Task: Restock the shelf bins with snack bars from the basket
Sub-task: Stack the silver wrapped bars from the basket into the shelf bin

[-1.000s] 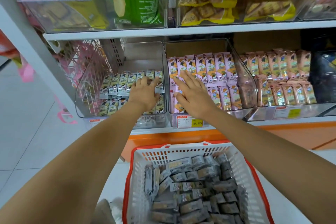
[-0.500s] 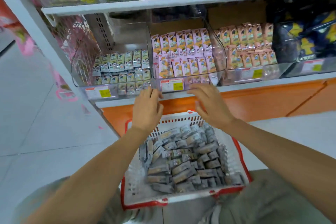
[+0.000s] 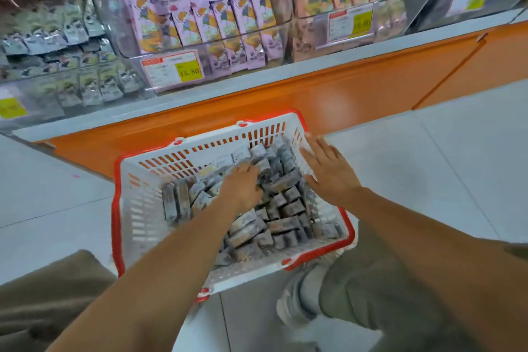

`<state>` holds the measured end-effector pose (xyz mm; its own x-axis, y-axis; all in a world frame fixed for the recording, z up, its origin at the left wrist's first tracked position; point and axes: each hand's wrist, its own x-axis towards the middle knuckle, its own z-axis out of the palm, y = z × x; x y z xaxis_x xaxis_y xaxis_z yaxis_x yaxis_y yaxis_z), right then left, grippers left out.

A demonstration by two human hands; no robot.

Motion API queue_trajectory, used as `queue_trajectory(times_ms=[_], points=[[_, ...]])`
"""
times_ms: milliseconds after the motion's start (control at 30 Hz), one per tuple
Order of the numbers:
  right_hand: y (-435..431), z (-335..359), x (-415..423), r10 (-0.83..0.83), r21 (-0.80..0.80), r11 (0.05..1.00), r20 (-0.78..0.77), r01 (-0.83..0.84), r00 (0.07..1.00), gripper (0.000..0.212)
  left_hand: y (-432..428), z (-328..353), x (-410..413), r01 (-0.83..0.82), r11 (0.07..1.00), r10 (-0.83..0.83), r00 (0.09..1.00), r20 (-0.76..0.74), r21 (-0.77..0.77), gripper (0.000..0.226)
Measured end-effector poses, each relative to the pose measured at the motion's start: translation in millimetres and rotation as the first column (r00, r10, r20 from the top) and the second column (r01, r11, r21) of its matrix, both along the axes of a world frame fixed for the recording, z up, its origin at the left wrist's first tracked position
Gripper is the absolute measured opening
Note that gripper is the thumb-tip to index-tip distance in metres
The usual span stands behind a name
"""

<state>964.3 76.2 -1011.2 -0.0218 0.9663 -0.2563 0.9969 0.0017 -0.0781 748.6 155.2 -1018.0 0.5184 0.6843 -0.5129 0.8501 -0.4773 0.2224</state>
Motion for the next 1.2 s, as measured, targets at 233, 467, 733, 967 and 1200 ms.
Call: queue_trajectory(times_ms=[233,467,733,967,1200], points=[[-3.7,-28.0,1.5,-0.033,0.176,0.983,-0.122,0.055,0.992,0.055,11.1,-44.3,29.2,-0.106,0.981,0.113,0.993,0.038,-0.160,0.081],[-3.1,-34.4,1.1,-0.032,0.207,0.977,-0.125,0.057,0.992,0.053,5.4,-63.8,46.8,-0.157,0.986,0.147,0.980,0.135,0.061,0.061],[-4.9,-29.8,-1.5,-0.061,0.201,0.976,-0.116,0.084,0.991,0.053,5.7,-75.3,35.6,-0.137,0.987,0.134,0.990,-0.047,-0.085,0.055],[-4.2,-29.0,-1.6,-0.063,0.210,0.974,-0.110,0.085,0.992,0.050,-0.1,-84.2,32.9,-0.242,0.900,0.254,0.967,-0.014,-0.362,0.026],[-4.0,-27.7,-0.7,-0.064,0.178,0.981,-0.080,0.077,0.995,0.053,-5.9,-66.6,16.5,-0.480,0.775,0.574,0.808,0.138,-0.412,0.022]])
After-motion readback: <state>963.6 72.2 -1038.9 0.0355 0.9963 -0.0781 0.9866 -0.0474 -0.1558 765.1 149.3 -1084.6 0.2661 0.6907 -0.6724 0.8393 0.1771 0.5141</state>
